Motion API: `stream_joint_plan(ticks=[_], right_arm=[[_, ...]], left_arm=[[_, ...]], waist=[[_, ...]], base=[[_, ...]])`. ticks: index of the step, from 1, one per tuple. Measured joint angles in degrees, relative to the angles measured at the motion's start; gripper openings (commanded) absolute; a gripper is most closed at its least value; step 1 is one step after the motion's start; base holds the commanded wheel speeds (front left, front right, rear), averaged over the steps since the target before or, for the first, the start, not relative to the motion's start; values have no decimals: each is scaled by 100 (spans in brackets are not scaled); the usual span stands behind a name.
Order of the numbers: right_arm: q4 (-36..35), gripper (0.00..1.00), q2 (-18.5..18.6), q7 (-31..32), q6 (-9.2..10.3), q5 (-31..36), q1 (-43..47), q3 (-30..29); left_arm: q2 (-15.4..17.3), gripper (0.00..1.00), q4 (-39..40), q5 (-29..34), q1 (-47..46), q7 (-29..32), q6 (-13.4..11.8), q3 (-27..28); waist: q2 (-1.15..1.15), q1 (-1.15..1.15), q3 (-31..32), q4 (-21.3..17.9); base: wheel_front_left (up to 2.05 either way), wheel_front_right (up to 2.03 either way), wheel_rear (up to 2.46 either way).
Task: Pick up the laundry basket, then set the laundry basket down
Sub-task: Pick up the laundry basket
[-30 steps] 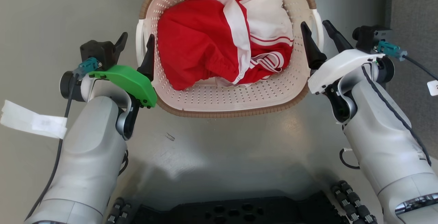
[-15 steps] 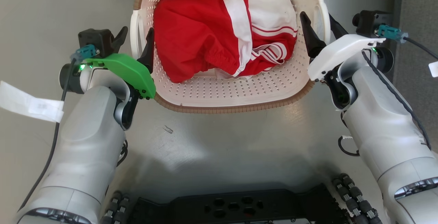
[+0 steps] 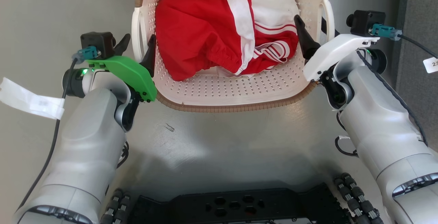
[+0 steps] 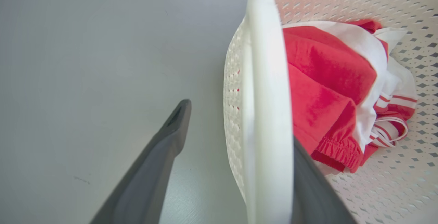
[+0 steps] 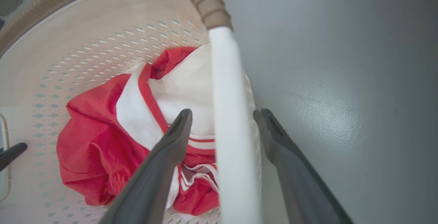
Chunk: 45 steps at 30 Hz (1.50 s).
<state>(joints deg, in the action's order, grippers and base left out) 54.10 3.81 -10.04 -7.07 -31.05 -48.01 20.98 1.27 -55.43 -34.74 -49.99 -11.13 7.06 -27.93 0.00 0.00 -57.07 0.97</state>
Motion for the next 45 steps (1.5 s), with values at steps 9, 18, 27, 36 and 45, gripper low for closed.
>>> stream_joint_plan(ticks=[9, 18, 27, 36, 45], right_arm=[[144, 67, 1, 9, 0, -140, -110, 175], [294, 0, 10, 24, 9, -278, -189, 343], [412, 0, 7, -2, 10, -378, -195, 499], [584, 0, 2, -62, 10, -542, -165, 651], [762, 0, -13, -35, 9, -749, 19, 832]], left_arm=[[-47, 29, -110, -196, -119, 0, 9, -167], [-41, 0, -196, -366, -183, -1, 16, -301], [-41, 0, -328, -475, -183, -10, 16, -407], [-42, 0, -423, -748, -162, -35, 18, -593], [-42, 0, -487, -1093, 111, 79, 23, -847]], waist=[[0, 0, 2, 7], [0, 0, 35, 14], [0, 0, 210, 19], [0, 0, 591, 20], [0, 0, 1112, 17]], base=[[0, 0, 0], [0, 0, 0], [0, 0, 0], [0, 0, 0], [0, 0, 0]])
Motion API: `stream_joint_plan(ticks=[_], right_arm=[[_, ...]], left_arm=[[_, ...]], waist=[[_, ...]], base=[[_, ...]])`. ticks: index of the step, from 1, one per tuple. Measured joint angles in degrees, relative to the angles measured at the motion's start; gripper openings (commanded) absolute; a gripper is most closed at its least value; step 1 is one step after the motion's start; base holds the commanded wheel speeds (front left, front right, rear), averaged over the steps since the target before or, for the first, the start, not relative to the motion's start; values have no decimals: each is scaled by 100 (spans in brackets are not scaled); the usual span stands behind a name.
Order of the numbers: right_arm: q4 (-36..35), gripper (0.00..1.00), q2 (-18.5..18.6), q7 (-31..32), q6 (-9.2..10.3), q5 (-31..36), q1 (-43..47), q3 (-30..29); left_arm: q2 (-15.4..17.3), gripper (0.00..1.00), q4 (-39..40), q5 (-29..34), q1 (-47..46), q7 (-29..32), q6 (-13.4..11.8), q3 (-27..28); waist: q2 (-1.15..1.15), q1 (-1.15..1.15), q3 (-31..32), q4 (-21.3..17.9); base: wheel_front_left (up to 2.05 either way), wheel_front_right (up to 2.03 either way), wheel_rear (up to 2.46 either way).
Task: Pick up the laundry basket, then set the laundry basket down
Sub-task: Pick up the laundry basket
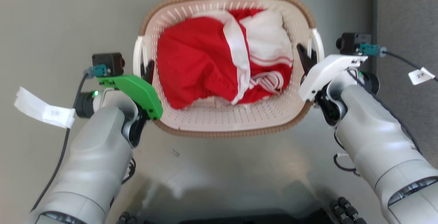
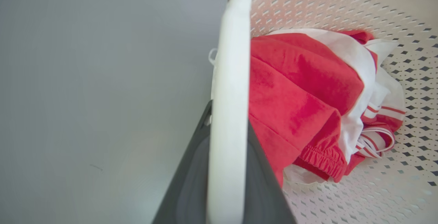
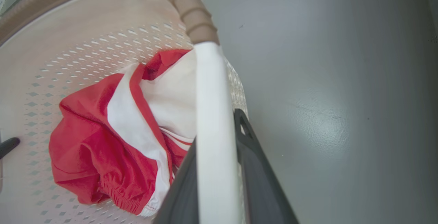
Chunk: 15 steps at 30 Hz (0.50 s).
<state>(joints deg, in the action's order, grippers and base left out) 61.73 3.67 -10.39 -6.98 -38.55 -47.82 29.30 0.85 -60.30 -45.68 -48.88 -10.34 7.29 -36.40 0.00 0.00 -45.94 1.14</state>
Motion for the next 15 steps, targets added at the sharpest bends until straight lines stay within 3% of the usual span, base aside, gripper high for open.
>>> stream_joint_plan(ticks=[15], right_arm=[[191, 0, -30, 348, 0, -349, 404, 319]], left_arm=[[-3, 0, -134, -428, 477, 313, 1, -265]], waist=[[0, 0, 1067, -73]], base=[[0, 0, 0]])
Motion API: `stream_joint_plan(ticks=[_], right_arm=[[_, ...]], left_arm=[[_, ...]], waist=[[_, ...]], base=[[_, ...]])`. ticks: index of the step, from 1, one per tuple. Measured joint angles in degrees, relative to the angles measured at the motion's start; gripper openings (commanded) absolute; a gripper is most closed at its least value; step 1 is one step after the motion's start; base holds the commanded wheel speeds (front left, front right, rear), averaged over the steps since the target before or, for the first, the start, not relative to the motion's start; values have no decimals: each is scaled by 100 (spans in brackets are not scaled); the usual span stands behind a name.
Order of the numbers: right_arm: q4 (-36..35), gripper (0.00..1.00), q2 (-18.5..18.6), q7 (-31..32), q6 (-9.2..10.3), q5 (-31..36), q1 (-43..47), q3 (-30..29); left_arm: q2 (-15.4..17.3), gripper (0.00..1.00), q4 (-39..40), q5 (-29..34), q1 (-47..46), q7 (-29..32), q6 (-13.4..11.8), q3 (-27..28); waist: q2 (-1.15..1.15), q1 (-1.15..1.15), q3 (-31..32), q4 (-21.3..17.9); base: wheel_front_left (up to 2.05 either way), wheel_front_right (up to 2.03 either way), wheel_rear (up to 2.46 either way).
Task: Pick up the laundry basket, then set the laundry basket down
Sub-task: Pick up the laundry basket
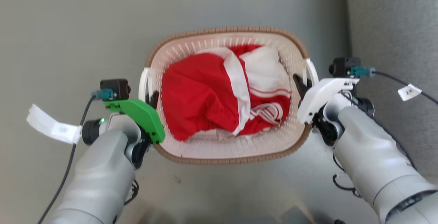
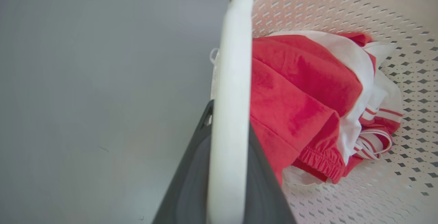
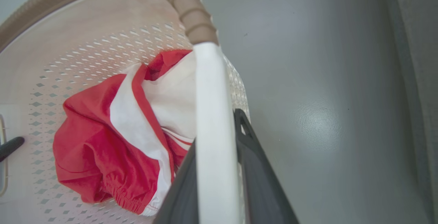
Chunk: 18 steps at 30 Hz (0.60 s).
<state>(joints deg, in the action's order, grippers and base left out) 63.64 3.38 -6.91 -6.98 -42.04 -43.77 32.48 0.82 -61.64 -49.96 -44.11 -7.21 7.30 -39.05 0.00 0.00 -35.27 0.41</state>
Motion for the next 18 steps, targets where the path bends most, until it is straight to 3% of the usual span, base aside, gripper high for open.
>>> stream_joint_plan(ticks=[18], right_arm=[[32, 0, -9, 398, 1, -450, 682, 378]], left_arm=[[-2, 0, -105, -490, 707, 313, 0, -241]], waist=[[0, 0, 1303, -103]], base=[[0, 0, 0]])
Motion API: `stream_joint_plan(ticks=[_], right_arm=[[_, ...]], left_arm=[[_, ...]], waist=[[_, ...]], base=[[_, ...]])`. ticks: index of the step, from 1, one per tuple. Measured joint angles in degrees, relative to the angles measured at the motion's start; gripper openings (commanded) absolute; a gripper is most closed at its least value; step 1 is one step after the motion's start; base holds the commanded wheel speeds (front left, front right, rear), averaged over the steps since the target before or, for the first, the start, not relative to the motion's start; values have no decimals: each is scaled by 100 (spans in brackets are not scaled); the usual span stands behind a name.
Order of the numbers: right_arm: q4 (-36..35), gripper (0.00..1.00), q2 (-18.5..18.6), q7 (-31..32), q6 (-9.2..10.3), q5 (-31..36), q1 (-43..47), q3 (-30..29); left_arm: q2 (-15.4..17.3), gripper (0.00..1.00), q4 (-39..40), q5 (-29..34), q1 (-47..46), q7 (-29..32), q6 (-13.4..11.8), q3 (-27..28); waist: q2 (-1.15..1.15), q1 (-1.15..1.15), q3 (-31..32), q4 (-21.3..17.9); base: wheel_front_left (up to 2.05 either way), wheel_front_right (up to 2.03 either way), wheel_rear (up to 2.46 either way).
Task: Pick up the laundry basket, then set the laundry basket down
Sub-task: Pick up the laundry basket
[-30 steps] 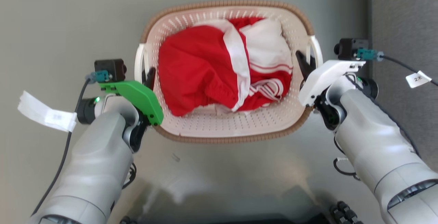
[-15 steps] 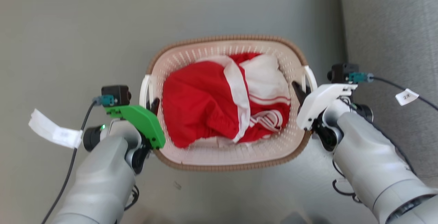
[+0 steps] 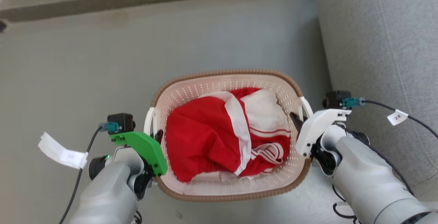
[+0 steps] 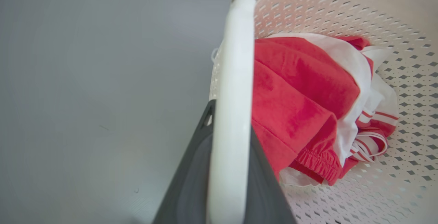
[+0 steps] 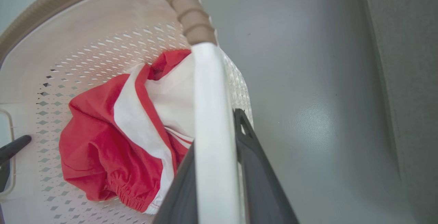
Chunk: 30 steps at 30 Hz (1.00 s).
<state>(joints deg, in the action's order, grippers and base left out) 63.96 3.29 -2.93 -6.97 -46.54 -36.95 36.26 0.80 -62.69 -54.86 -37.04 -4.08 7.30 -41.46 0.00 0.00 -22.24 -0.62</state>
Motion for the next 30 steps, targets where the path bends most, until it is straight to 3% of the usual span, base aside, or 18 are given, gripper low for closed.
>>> stream_joint_plan(ticks=[17, 30], right_arm=[[25, 0, -15, 458, 10, -354, 509, 378], [40, 0, -3, 654, 51, -542, 603, 547]], left_arm=[[-9, 0, -183, -310, 545, 322, 1, -186], [-5, 0, -196, -497, 649, 464, 1, -314]], waist=[[0, 0, 1027, -35], [0, 0, 1360, -44]], base=[[0, 0, 0], [0, 0, 0]])
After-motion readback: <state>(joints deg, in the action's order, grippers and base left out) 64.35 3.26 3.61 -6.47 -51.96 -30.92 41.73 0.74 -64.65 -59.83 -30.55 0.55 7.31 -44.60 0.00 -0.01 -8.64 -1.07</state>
